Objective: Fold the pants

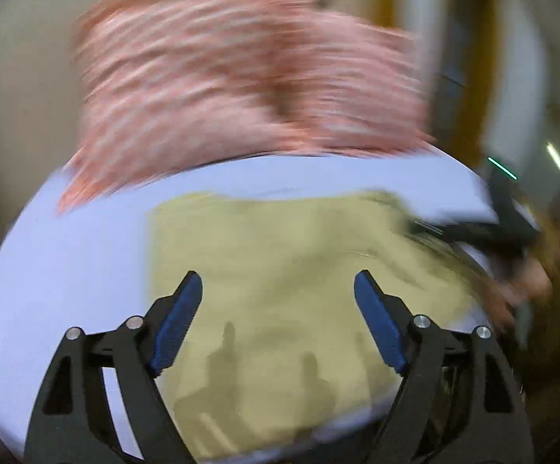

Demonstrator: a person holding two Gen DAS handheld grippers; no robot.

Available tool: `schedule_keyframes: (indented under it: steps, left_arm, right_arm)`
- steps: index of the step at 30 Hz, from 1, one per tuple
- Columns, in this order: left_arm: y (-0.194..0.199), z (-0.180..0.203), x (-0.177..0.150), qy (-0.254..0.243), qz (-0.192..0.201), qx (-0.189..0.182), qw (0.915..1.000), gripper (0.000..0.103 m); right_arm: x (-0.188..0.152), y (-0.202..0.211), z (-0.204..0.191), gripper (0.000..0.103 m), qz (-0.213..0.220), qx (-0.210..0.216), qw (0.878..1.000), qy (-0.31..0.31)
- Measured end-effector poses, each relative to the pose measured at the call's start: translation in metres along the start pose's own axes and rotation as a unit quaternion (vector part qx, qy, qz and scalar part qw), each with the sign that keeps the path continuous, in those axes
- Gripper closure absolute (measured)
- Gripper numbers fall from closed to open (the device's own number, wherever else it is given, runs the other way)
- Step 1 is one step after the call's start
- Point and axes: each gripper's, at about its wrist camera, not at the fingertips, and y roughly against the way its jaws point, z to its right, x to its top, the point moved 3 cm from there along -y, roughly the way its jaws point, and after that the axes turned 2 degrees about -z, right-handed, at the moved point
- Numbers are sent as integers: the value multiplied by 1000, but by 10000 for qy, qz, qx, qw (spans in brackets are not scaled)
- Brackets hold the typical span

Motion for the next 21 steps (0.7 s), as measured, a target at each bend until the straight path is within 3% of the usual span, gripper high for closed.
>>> schedule_keyframes:
  steps: [3, 6, 9, 11, 12, 13, 14, 15, 16, 18, 21]
  left_arm:
    - [-28, -51, 4, 753, -544, 157, 9956, 22]
    - [-56, -72, 3, 1064, -1054, -57, 9887, 23]
    - [-74, -68, 4, 1219, -1351, -774, 9803, 25]
    - [-77, -56, 5, 1108, -1403, -985, 9789, 29]
    - [-77, -53, 4, 1077, -1404, -955, 9796, 30]
    - [-78, -50, 5, 1053, -1417, -1001, 9792, 41]
    - [-78, -50, 6, 1052, -1431, -1010, 9789, 63]
    - [-78, -52, 8, 1066, -1452, -976, 9788, 74]
    - [-77, -54, 11, 1086, -1457, -954, 9787, 91]
    - [-79, -55, 23, 1061, -1418, -944, 9797, 94]
    - [-85, -48, 50, 725, -1198, -612, 9883, 96]
  right_arm:
    - [2, 2, 7, 58, 9, 68, 9998, -183]
    - [3, 1, 8, 59, -40, 211, 9995, -244]
    - [3, -2, 3, 59, -200, 456, 9986, -190]
    - [4, -5, 3, 66, -348, 716, 9966, -233]
    - [3, -9, 5, 77, -514, 1031, 9926, -382]
    - [2, -11, 7, 82, -584, 1270, 9888, -527]
    - [2, -13, 12, 84, -680, 1658, 9807, -787]
    - [3, -12, 13, 86, -686, 1836, 9764, -910]
    - [6, -11, 14, 86, -678, 1920, 9740, -998]
    - [19, -9, 8, 87, -624, 1852, 9766, -896]
    - [47, -4, -3, 87, -427, 1625, 9839, -610]
